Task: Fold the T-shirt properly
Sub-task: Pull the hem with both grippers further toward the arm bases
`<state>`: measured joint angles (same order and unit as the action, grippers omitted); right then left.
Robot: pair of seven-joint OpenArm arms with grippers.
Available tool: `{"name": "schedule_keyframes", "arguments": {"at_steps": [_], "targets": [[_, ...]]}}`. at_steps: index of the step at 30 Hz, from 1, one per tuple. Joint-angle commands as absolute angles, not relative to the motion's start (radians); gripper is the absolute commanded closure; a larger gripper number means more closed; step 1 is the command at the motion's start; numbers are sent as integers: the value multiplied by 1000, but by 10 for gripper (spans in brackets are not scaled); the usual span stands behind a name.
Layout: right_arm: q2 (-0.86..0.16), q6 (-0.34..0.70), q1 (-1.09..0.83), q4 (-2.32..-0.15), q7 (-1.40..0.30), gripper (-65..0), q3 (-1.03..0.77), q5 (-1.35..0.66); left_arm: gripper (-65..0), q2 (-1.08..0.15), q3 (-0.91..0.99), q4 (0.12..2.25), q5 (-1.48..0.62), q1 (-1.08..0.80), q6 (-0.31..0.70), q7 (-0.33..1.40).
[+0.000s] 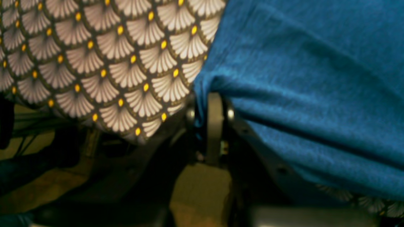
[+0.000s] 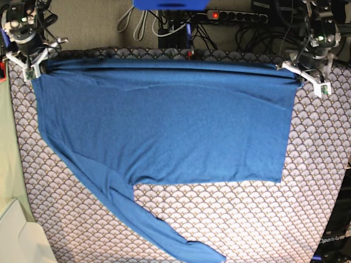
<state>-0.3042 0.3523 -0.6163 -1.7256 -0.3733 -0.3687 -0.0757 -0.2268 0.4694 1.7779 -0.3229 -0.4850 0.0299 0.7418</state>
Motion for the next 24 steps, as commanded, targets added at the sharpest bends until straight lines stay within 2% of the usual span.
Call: {"name": "schedule_keyframes", "arguments": {"at_steps": [1, 19, 21, 24], "targets": [[-318, 340, -621, -1728, -364, -2, -364, -64, -5, -237, 478, 1787, -305, -489, 15, 716], [-318, 340, -622, -1721, -366, -5, -334, -64, -17, -236, 403, 1774, -302, -489, 13, 717], [-320, 340, -624, -1721, -390, -5, -331, -64, -65, -236, 406, 1773, -300, -489, 13, 730], [-323, 340, -621, -1722, -458, -6, -331, -64, -224, -242, 410, 1773, -300, -484, 13, 791]]}}
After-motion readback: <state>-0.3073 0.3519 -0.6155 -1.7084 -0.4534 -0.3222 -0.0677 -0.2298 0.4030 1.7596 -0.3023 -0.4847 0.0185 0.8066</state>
